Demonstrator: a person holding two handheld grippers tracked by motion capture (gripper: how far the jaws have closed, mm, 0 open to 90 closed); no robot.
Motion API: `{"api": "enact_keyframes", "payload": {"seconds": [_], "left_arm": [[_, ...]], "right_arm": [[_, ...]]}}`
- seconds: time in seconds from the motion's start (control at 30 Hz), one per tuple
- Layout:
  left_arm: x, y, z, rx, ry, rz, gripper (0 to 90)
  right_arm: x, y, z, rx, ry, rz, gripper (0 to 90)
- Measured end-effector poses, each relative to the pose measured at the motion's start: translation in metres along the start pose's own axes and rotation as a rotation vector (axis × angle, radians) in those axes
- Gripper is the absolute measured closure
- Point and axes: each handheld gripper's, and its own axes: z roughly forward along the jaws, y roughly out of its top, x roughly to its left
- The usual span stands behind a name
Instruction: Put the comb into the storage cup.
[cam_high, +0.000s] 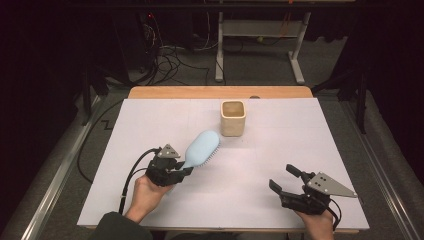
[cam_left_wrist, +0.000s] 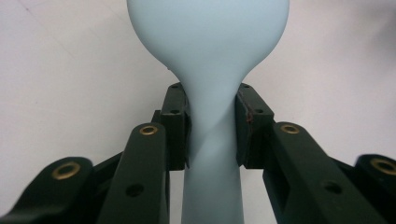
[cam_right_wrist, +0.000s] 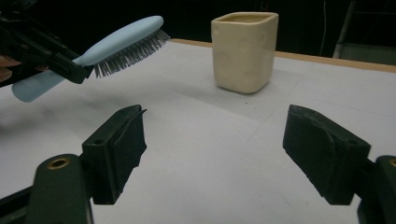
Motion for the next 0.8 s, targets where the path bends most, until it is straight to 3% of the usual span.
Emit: {"api": "enact_keyframes", "payload": {"seconds": [0.27,0.8], "left_arm": [[-0.009,-0.003,0.0,-0.01,-0.026,0.02,69.6],[-0.024,-0.003,0.003,-0.032,-0.043,0.064,69.6]], "right_arm": [[0.01,0.004,0.02,0.02,0.057,0.026,17.5],[0.034,0.006,0.056,0.065,0.15,0.018,15.1]]}}
